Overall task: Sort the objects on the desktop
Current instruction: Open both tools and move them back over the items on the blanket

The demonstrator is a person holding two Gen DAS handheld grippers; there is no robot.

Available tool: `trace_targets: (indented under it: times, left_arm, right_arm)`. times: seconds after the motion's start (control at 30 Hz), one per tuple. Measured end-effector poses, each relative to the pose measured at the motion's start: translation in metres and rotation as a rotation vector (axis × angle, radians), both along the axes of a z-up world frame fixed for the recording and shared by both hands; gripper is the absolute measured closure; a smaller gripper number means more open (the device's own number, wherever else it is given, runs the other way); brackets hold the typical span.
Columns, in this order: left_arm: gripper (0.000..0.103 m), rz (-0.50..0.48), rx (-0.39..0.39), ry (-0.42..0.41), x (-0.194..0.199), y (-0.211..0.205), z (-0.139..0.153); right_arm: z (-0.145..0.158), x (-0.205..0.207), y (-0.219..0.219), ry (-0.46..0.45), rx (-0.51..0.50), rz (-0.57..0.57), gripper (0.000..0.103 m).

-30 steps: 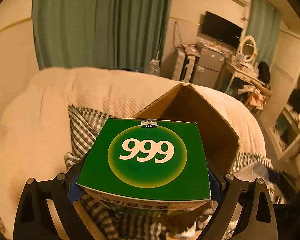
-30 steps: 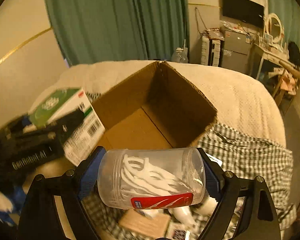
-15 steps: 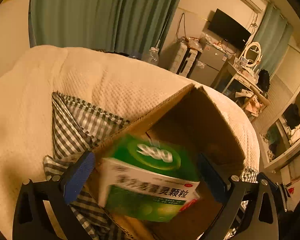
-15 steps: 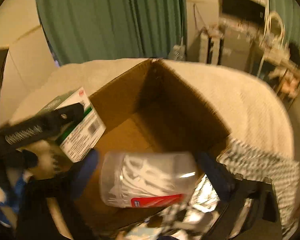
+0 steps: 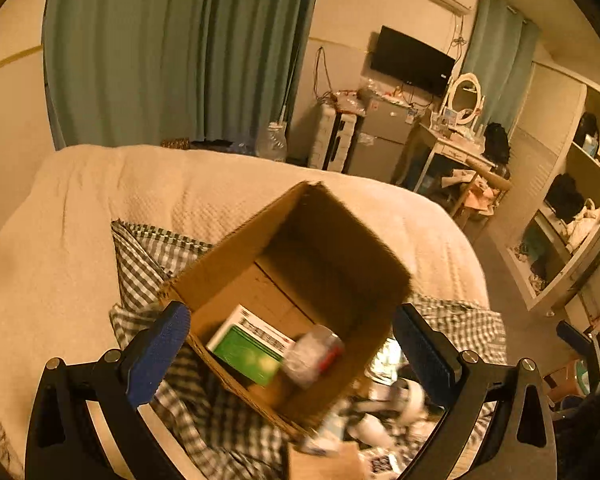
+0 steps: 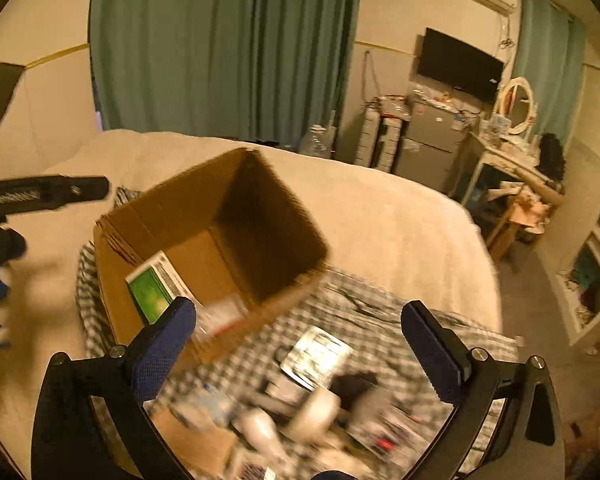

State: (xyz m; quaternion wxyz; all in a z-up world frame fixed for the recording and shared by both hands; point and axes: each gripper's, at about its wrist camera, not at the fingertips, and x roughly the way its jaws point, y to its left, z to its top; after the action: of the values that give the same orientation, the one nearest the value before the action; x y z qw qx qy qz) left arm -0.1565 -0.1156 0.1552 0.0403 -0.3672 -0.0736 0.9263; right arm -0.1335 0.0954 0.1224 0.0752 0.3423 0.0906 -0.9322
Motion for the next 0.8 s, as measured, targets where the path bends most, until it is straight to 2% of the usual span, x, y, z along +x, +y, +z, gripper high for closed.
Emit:
trace_targets:
  times: [0.1,0.17,0.3,0.37,0.6,0.8]
  left_arm:
    - [0.0,-0.016,0.011,0.033,0.027,0.019,0.006]
    - [0.0,-0.031,0.006,0.023,0.043,0.036,0.001]
    - [0.0,-0.041,0.004,-0.005,0.07,0.06,-0.025]
    - [0.0,-0.053,-0.014,-0.023,0.082,0.077,-0.047]
    - [0.0,-0.119,-0.097,-0.101,0.106,0.138,-0.129]
    - [0.0,-0.08,-0.102,-0.149,0.091,0.157,-0.19]
  right_arm:
    - [0.019,0.031,0.02,0.032,0.054,-0.022,0.0]
    - [0.029,0.05,0.036,0.04,0.049,-0.047,0.0]
    - [0.032,0.082,0.062,0.048,-0.009,-0.092,0.0]
    - [0.028,0.097,0.075,0.04,-0.035,-0.111,0.0]
    - [-0.003,0.136,0.114,0.024,-0.039,-0.148,0.0]
    - [-0.057,0.144,0.15,-0.054,-0.086,-0.182,0.0]
